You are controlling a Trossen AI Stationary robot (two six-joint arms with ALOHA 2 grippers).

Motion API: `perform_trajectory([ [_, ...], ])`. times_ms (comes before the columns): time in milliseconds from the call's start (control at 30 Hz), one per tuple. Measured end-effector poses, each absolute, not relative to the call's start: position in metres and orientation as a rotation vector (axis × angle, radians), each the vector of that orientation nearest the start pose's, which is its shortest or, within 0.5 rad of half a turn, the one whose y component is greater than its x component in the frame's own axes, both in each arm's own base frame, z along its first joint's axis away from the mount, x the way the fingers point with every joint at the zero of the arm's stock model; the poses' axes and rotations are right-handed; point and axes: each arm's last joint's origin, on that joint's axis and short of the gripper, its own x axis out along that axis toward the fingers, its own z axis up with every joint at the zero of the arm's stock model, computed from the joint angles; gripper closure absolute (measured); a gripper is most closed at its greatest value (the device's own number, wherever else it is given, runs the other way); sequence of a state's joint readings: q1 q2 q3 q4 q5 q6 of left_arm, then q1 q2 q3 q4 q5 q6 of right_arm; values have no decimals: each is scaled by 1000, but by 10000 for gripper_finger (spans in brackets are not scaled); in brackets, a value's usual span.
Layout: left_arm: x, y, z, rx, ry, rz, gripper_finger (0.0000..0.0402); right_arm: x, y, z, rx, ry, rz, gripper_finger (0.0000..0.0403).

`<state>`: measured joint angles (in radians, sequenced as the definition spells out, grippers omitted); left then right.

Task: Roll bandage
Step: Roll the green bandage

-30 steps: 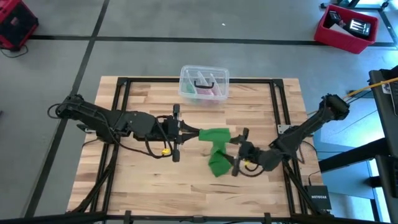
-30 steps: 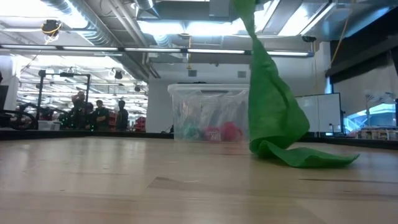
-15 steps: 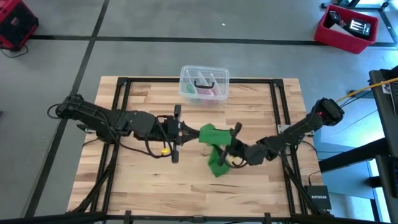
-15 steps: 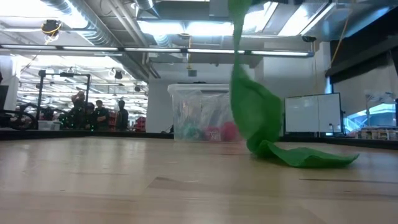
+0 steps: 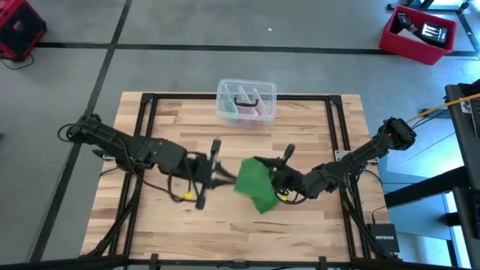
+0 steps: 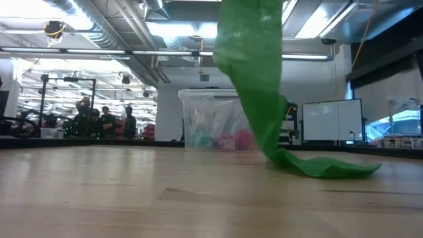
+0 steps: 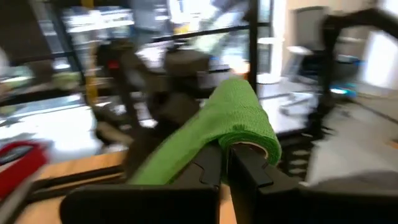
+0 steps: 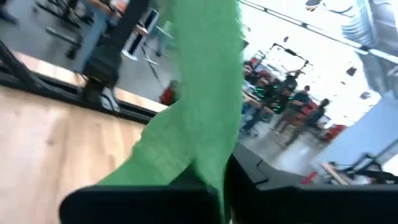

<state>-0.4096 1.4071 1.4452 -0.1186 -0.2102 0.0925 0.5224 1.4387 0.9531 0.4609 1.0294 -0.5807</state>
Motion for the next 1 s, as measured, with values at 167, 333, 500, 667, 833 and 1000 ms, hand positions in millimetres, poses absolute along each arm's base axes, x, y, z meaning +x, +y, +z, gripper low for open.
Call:
perform_trajectory([
  [167, 282, -141, 423, 166, 73, -424, 400, 284, 130, 300, -630, 204, -529, 395],
  [333, 274, -157, 423, 266, 34, -575, 400, 288, 120, 299, -652, 231, -554, 395],
  [500, 269, -166, 427, 329, -41, -645, 400, 293, 110, 293, -625, 256, -531, 398],
  [667, 272, -161, 437, 371, -123, -399, 400, 295, 111, 294, -522, 208, -468, 399],
  [833, 273, -143, 447, 428, -107, 3, 400, 291, 123, 300, -428, 134, -426, 370],
  [1000, 268, -126, 463, 423, -183, 108, 400, 291, 132, 324, -365, 72, -412, 308],
])
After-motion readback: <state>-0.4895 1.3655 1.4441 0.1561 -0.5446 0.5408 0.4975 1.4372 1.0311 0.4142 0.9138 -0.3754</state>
